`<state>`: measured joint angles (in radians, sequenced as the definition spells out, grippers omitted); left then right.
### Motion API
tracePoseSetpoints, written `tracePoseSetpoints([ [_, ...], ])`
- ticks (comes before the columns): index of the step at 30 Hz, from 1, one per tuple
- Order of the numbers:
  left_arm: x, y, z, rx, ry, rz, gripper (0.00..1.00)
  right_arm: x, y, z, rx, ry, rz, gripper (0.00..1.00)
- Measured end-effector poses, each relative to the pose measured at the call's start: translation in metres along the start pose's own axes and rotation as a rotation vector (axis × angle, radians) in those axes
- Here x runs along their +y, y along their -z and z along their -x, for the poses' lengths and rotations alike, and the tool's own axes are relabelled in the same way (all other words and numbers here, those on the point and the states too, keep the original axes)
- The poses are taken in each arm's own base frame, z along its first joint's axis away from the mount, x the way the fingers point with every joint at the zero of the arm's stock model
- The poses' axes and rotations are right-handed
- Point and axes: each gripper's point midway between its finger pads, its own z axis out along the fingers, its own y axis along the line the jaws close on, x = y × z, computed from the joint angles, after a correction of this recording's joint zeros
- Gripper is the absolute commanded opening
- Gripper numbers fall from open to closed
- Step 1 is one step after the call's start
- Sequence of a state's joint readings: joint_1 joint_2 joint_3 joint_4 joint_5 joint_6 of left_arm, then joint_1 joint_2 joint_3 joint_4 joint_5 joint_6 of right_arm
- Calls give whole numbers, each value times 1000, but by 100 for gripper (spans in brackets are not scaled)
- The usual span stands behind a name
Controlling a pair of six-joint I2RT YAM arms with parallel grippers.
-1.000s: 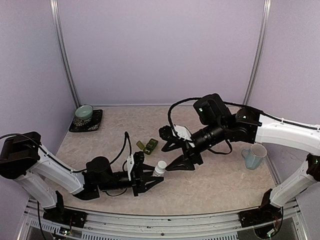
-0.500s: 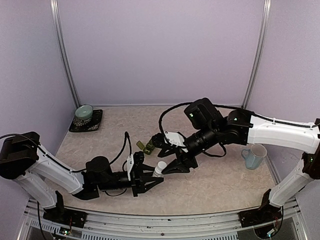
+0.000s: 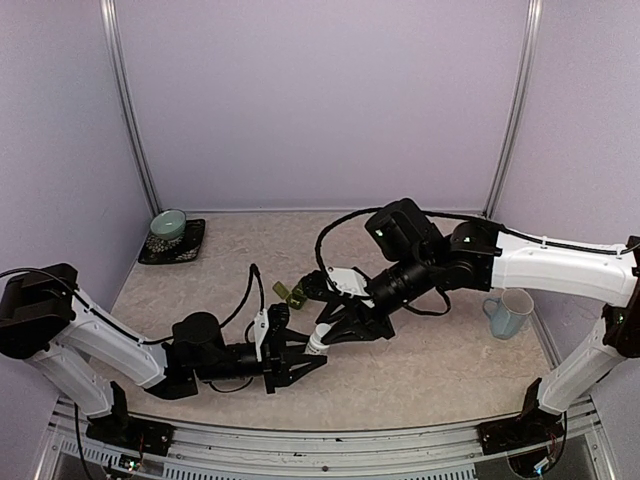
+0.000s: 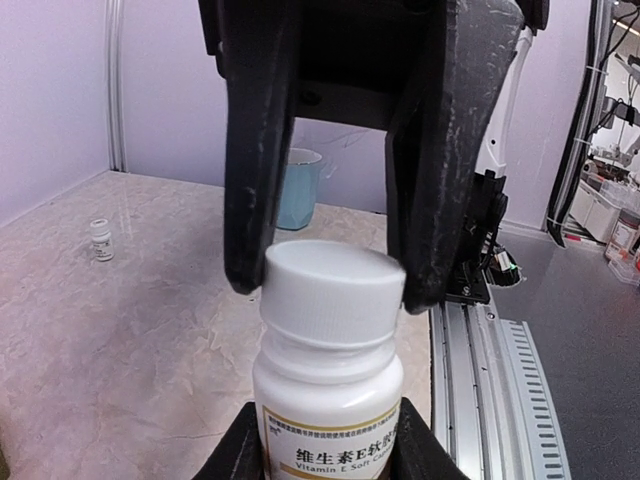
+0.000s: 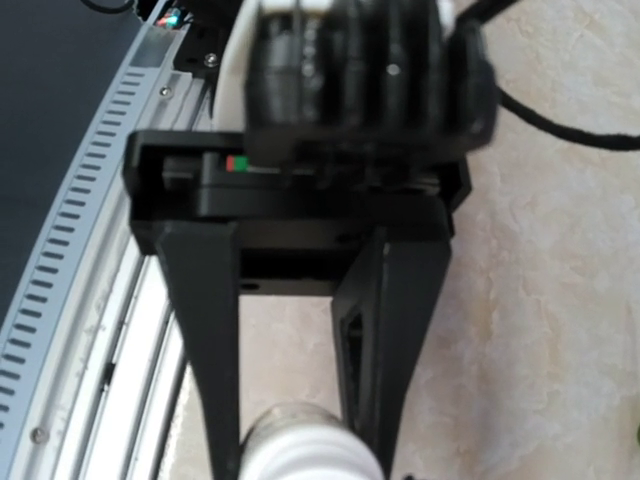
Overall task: Sort the pills into containers
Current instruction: Hold the lid of the pill bottle, then screw the lid of the pill bottle onto the pill bottle.
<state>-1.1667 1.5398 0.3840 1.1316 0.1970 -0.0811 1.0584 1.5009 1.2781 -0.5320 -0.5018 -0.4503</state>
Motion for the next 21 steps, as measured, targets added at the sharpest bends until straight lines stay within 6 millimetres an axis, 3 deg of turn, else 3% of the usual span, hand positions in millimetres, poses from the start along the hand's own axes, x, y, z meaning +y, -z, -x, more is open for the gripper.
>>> tracePoseSetpoints([
  [21,-12,3,3,33,-75,-11,30,15,1,6,-46,-38,93,24],
])
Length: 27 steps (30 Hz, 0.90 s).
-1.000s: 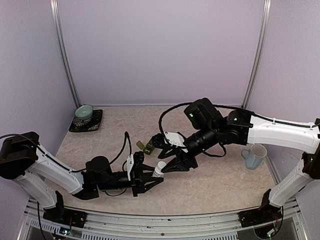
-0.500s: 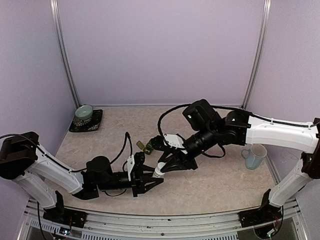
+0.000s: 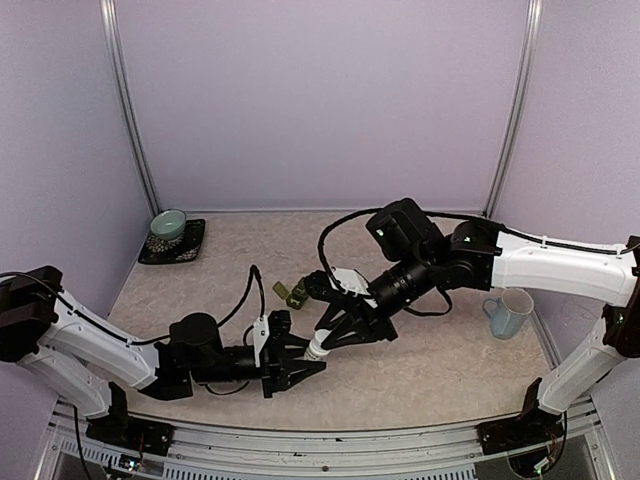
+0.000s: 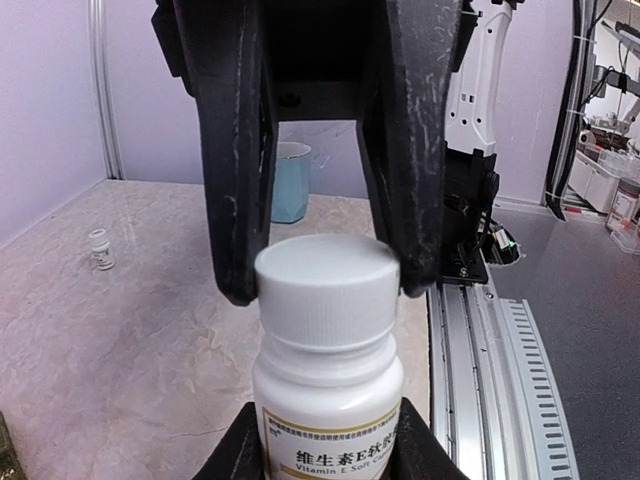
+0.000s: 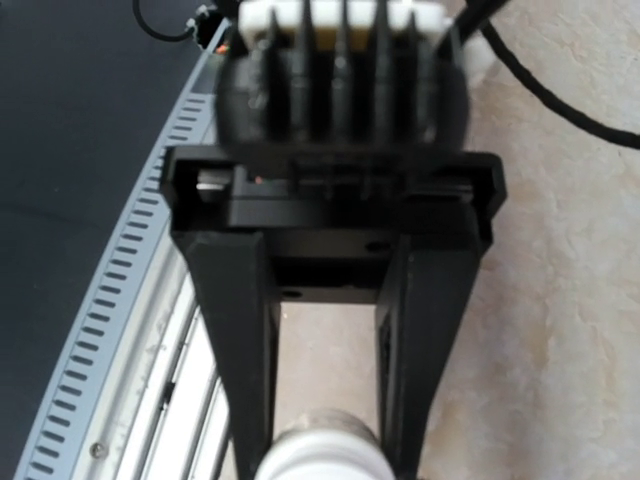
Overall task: Sort the pills into containers
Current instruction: Screw the lid of the pill bottle onto the pill bottle.
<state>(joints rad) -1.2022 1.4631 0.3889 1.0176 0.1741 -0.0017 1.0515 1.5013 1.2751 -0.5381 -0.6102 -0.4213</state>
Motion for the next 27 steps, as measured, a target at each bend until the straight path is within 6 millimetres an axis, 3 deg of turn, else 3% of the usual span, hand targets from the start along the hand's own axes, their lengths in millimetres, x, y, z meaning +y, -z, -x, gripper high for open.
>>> tracePoseSetpoints([
  [17,8,4,4,-5,7,84,30,-9,-2,4,-66,-18,-58,23],
  [27,20,7,5,3,-58,291,33,-21,-2,6,-78,-88,-115,24],
])
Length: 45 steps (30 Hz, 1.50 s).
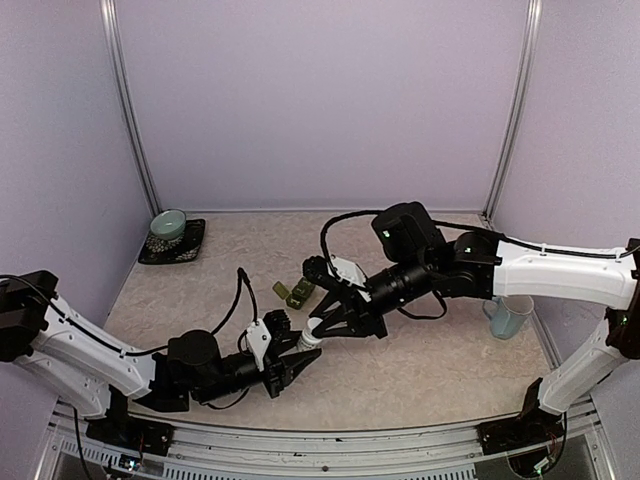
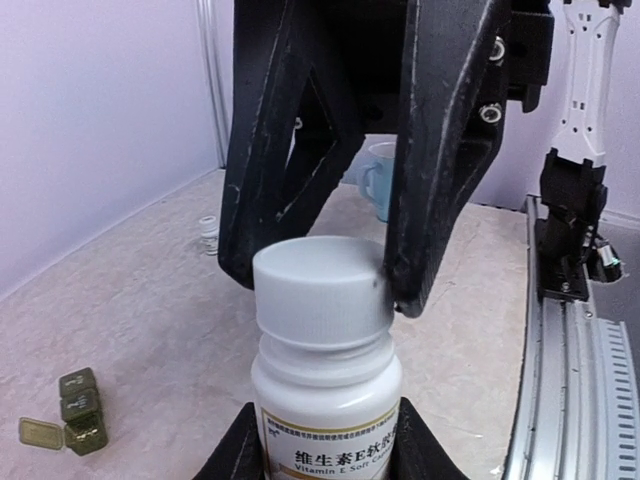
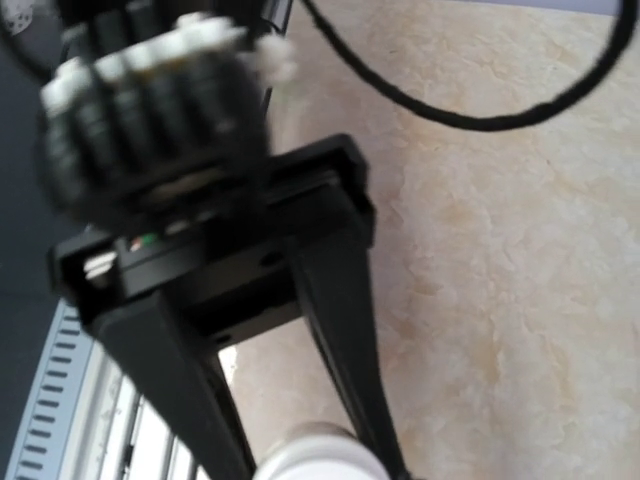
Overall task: Sort the pills into containers
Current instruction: Screw the lid of the pill bottle onto the pill bottle.
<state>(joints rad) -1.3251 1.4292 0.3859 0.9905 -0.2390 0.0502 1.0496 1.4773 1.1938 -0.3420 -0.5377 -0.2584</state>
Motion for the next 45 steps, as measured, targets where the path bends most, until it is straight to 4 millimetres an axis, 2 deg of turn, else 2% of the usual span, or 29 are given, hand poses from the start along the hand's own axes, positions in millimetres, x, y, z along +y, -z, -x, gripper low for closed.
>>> tracePoseSetpoints([
  [11,20,2,-10,69,-155,258,33,-16,-11,-5,28,-157,-52,26],
  [18,31,6,0,37,-161,339,34,-25,-11,8,-34,-225,-100,29],
  [29,43,5,6,23,-145,446,34,-37,-13,18,-132,-283,-223,22],
  [36,47,8,11,4,-123,484,34,-43,-11,25,-179,-311,-291,22],
  [42,40,7,18,-27,-99,454,35,-37,-4,30,-252,-308,-283,22],
  [45,37,7,28,-62,-70,431,35,-33,2,40,-284,-271,-269,21],
])
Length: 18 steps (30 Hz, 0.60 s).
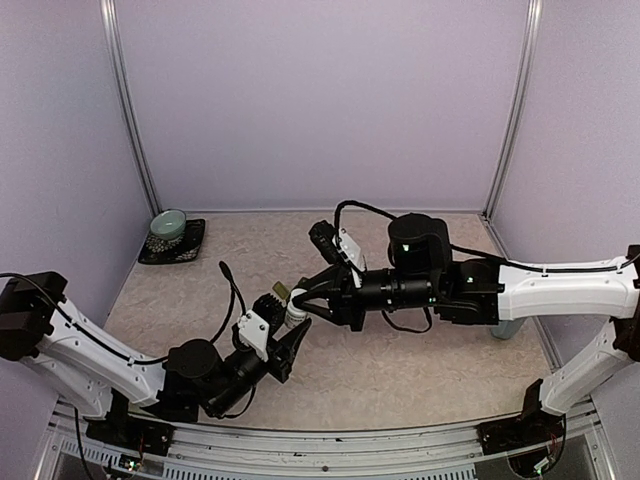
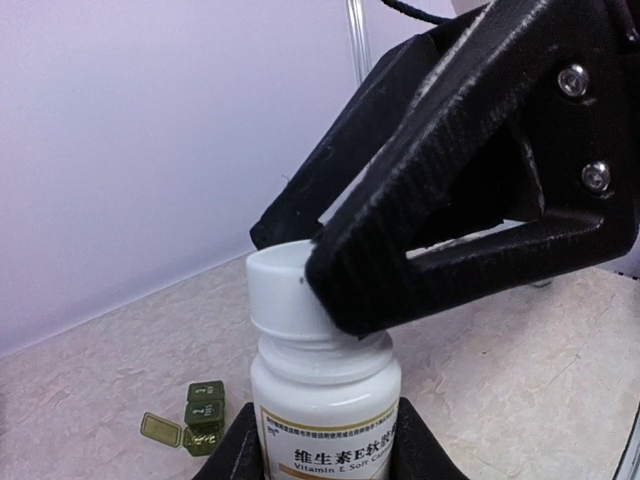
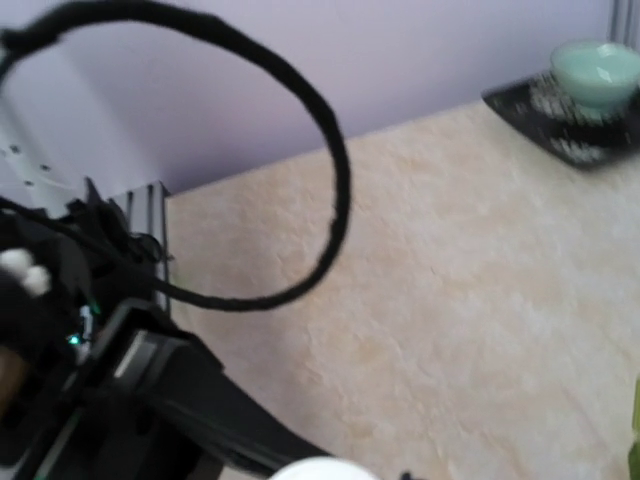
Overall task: Sort the pills into containers
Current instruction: Screw the lid of the pill bottle onto the pill bottle.
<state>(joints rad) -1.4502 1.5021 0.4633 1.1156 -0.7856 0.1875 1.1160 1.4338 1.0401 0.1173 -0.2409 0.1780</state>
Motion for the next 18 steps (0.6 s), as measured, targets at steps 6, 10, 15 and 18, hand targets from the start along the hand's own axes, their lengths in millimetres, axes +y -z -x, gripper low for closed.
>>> tracePoseSetpoints([
  [6,-10,5,27,-72,75,-97,35,17,13,19,-63,89,88,21],
  [10,-18,10,40,-108,101,-171,35,29,22,27,-84,154,171,21],
  [15,-27,19,49,-127,117,-268,35,42,28,29,-64,219,262,22],
  [18,-31,21,52,-132,117,-301,35,47,31,29,-45,245,292,23],
])
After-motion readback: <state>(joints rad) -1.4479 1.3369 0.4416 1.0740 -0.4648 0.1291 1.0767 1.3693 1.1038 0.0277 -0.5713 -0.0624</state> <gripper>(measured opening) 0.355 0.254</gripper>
